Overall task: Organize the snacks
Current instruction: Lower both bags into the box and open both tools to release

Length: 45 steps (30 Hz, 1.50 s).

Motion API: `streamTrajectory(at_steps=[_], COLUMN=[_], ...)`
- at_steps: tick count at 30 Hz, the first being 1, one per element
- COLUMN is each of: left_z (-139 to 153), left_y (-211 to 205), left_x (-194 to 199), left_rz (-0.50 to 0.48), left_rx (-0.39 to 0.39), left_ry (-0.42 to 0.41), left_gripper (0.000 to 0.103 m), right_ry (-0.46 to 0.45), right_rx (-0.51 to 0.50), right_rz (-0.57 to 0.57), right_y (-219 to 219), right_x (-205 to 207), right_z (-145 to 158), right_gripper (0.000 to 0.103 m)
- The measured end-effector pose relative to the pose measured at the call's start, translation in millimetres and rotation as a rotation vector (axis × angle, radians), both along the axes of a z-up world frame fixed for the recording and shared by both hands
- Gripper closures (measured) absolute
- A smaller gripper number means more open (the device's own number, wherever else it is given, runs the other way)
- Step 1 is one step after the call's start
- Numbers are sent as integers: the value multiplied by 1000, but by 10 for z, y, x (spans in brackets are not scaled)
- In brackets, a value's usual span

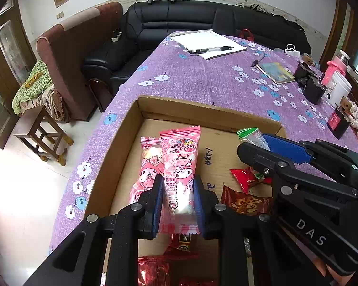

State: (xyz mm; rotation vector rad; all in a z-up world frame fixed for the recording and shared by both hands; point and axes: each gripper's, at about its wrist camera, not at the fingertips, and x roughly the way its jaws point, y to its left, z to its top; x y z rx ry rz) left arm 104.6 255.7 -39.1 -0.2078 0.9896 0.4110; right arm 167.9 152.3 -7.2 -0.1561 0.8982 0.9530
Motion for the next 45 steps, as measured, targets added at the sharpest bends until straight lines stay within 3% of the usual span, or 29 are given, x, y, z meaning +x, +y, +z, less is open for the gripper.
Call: streamTrajectory(at_steps=[37, 39, 40, 45], left_z=[-197, -197, -188, -94], left_y=[170, 189, 206, 201], left_x=[148, 136, 125, 85], left_rz=[12, 19, 25, 31], left_rx=[-39, -50, -58, -49], left_ry=[53, 50, 45, 14], left_gripper=[77, 70, 61, 50], right_ry=[12, 9, 11, 8], right_rx=[-25, -28, -29, -35], right_rz=[-7, -5, -5, -9], right_y=[22, 37, 43, 61], right_x=[71, 63, 67, 71], right_z=[-115, -122, -126, -132], right_gripper=[74, 74, 74, 74])
